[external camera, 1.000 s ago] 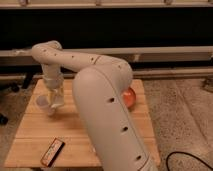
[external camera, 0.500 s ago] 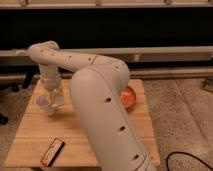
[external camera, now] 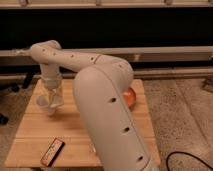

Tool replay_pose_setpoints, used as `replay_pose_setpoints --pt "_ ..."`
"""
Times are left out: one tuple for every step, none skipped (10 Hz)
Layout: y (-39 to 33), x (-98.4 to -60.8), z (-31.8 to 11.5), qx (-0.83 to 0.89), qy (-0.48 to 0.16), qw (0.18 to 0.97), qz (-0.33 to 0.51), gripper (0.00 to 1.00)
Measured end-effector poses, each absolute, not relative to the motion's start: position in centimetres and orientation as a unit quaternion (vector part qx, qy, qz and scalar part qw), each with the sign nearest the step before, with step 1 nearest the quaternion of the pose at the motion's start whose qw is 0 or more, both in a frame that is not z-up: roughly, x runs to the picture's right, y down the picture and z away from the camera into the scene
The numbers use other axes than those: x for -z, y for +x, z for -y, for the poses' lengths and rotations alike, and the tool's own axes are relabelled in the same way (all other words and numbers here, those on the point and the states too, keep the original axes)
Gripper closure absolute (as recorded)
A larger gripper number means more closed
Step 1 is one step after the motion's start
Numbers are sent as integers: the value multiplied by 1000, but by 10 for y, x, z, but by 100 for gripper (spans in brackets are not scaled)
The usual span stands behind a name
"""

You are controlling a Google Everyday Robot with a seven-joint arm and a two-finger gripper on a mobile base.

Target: Place the white sponge in the ceramic cup

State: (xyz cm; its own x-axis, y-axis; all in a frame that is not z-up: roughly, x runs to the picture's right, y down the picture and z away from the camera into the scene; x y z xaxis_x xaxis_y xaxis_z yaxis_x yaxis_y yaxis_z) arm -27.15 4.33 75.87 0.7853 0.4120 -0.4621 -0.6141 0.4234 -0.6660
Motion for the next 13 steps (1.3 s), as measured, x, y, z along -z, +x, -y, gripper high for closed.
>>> replay_pose_setpoints --pt "-272 -758 -41 -305 -438 838 -112 81" --pt "-276 -757 -38 -299 -435 843 -107 81" --pt "-282 -756 -35 -290 -433 848 -101 81" --pt "-291 -757 -32 -278 -430 854 -94 81" --pt "-298 -759 -28 -271 -427 858 -88 81" --pt "-302 -762 -24 -267 -423 862 -83 81" --pt "-305 -766 -22 -264 -421 864 -79 81" --pt "-311 -772 -18 -260 -418 867 -73 81" --pt "-317 -779 -14 -256 -416 870 -66 81" --pt "-320 -781 -13 -254 -416 871 -63 81" --pt "-327 -786 -12 -248 -415 873 -57 81" --pt "-333 -791 -11 -246 -414 875 -51 81" --pt "-339 -795 -10 -244 -413 876 -45 81"
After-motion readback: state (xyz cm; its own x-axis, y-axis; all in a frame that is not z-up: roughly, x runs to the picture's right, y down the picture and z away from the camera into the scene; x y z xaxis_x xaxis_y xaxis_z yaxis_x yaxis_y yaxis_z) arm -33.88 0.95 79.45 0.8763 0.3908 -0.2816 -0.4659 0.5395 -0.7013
